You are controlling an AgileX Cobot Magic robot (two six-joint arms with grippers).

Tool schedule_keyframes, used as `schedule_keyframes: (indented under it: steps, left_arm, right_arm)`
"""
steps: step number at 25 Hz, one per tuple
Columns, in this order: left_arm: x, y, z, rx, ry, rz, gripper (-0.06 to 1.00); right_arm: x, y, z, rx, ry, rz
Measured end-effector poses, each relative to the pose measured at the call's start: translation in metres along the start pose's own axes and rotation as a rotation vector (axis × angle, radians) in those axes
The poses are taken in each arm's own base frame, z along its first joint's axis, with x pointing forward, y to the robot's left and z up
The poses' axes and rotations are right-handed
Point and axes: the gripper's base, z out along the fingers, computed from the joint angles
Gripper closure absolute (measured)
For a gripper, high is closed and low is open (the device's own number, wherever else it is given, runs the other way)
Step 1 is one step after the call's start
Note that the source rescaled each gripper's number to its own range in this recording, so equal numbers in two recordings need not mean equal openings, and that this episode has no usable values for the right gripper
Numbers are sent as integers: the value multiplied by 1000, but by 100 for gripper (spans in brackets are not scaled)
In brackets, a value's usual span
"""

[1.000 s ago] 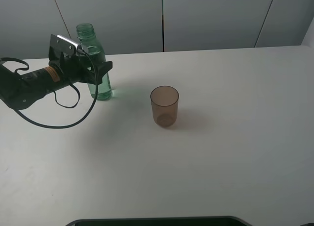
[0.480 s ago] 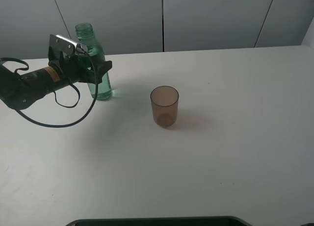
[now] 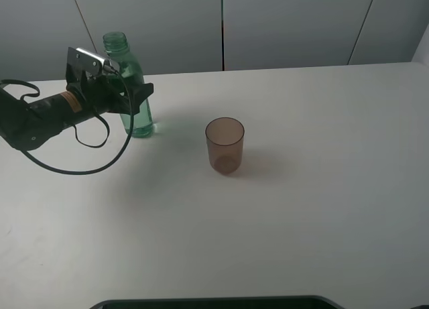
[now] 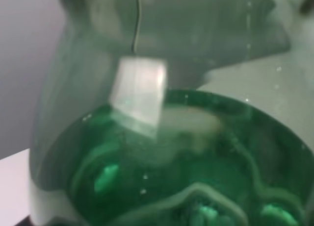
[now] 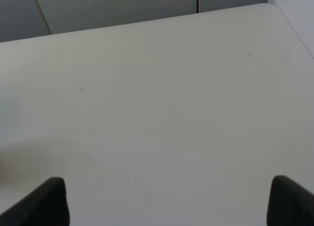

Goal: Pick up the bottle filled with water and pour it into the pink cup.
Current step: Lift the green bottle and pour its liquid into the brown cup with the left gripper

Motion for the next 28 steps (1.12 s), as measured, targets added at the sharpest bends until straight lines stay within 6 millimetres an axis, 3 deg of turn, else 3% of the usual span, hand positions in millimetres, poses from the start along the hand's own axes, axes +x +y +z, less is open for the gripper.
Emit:
schedule_keyframes:
  steps: [7,10,17,21,24,28]
  left_arm:
    - [-1,-2,0,25,-16,-66,92]
    - [-11,-5,-2,45,-33,-77,92]
    - [-85,-19,-23,130,-138,4,92]
    - [-115,-23,-36,108,-162,54,92]
    - [-121,-24,-39,101,-166,64,92]
    - [-114,-25,-38,110,-89,108,92]
  right_arm:
    - [0,0,0,0,0,0]
    - [0,0,0,0,0,0]
    - [0,0,0,0,0,0]
    - [0,0,0,0,0,0]
    - [0,0,0,0,0,0]
    - [0,0,0,0,0,0]
